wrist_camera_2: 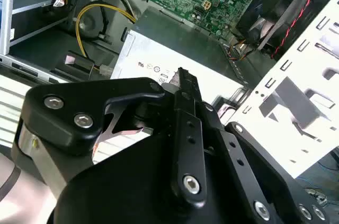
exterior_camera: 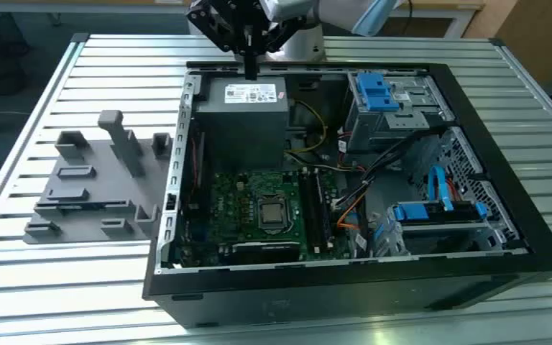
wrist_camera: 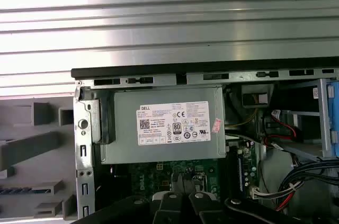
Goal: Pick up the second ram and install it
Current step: 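Reach for the second ram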
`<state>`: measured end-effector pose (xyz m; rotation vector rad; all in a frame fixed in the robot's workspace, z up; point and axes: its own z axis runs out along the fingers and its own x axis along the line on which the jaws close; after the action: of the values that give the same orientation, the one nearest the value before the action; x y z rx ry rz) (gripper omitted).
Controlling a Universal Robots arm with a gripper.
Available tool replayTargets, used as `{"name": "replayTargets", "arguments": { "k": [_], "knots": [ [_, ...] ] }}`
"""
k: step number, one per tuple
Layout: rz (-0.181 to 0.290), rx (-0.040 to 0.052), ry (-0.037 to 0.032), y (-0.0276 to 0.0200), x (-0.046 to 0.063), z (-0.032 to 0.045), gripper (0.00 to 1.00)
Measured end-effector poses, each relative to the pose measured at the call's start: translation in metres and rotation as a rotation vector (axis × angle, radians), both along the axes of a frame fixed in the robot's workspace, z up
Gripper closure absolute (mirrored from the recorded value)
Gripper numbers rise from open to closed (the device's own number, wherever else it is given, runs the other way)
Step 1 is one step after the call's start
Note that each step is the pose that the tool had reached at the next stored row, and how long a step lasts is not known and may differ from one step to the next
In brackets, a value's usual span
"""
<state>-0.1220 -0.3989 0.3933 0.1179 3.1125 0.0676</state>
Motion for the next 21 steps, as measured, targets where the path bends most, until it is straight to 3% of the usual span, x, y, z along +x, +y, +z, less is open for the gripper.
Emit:
{"name": "replayTargets", "arguments": {
  "k": [11, 21],
  "knots": [
    [0.000, 0.0001, 0.0000, 0.0000, -0.002, 0.0000, 0.89],
    [0.000, 0.0000, 0.0000, 0.0000, -0.015, -0.0001, 0.89]
  ]
}}
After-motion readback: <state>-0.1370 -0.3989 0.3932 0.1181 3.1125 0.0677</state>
